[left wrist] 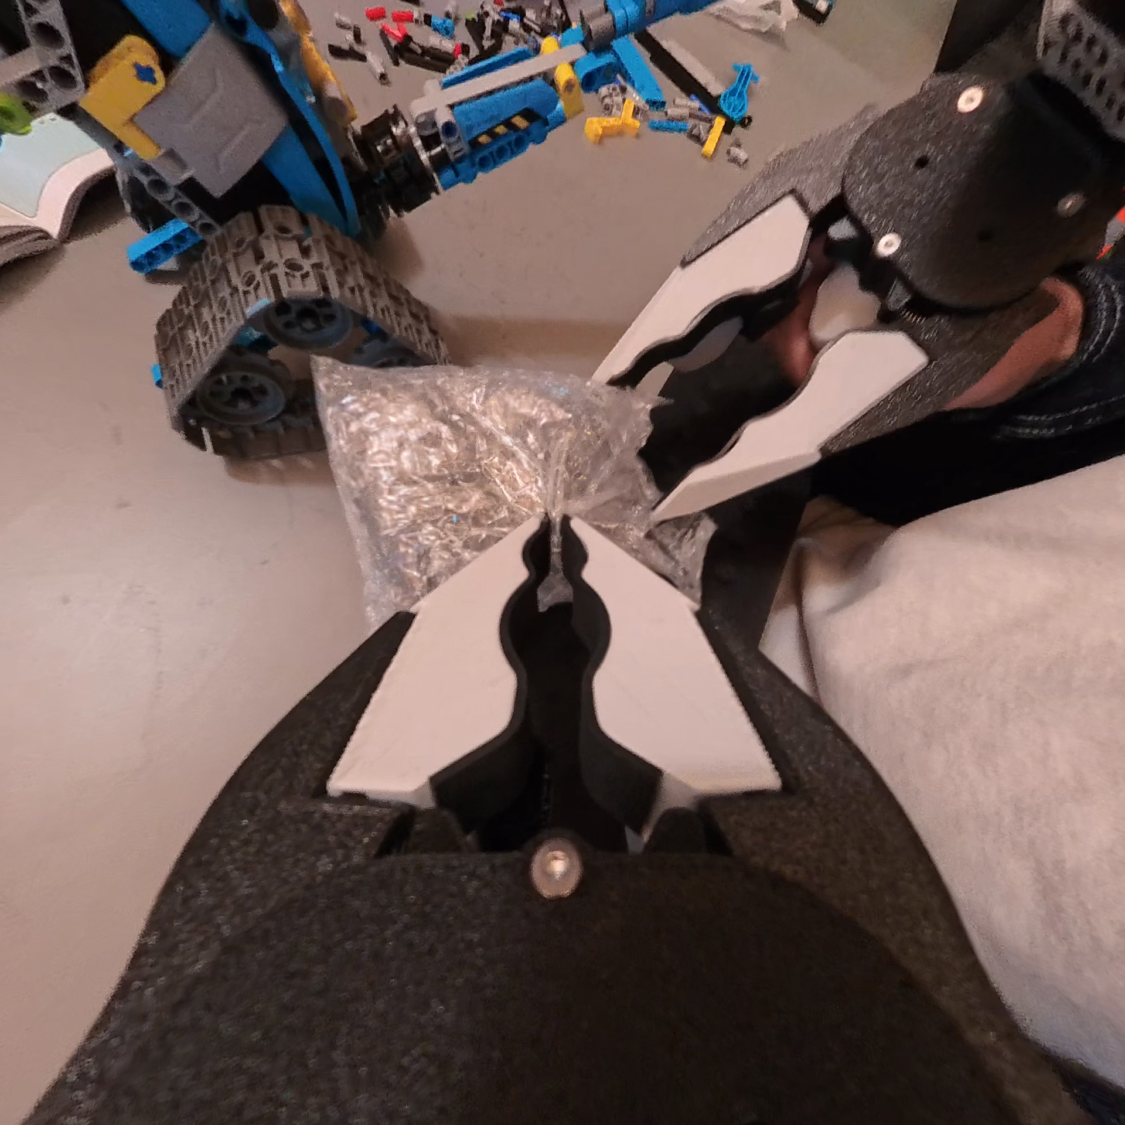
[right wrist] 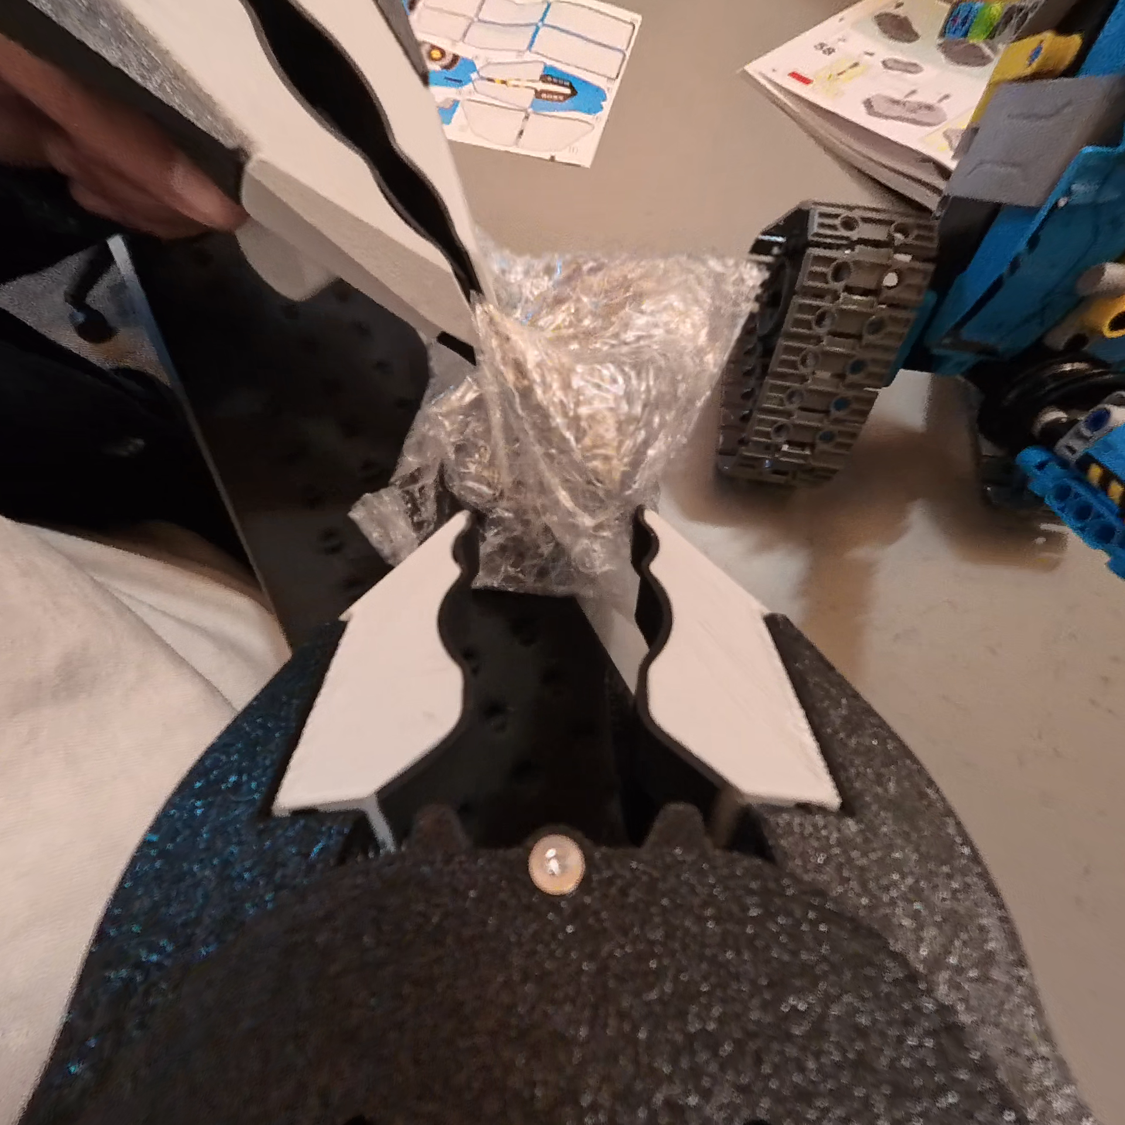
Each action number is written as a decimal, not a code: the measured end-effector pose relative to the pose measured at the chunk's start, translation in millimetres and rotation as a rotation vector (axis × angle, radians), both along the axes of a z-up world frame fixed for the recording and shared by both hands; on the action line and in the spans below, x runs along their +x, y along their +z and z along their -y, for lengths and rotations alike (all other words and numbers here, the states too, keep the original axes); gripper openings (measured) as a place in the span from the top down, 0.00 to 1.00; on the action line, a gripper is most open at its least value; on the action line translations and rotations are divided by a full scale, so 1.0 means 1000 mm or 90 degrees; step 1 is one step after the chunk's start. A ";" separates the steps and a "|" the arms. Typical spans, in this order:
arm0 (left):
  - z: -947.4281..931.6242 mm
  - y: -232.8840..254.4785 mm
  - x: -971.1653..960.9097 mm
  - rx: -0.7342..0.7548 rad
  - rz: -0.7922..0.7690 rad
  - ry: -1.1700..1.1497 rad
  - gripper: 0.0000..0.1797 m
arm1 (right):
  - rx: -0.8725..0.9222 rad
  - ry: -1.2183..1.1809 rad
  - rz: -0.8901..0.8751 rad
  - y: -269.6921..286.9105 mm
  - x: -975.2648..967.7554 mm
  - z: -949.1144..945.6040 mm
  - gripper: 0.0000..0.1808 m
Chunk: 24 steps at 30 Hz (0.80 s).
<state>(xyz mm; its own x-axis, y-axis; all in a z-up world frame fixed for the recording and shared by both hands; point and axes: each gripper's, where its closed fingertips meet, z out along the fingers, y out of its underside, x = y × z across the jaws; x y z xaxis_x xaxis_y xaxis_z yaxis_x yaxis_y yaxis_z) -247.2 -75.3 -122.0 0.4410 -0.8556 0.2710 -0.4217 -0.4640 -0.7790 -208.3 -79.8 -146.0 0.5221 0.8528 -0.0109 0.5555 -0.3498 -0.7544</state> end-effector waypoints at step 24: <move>-0.002 -0.007 0.001 -0.046 -0.011 0.063 1.00 | -0.013 -0.022 0.039 0.017 0.010 0.008 0.90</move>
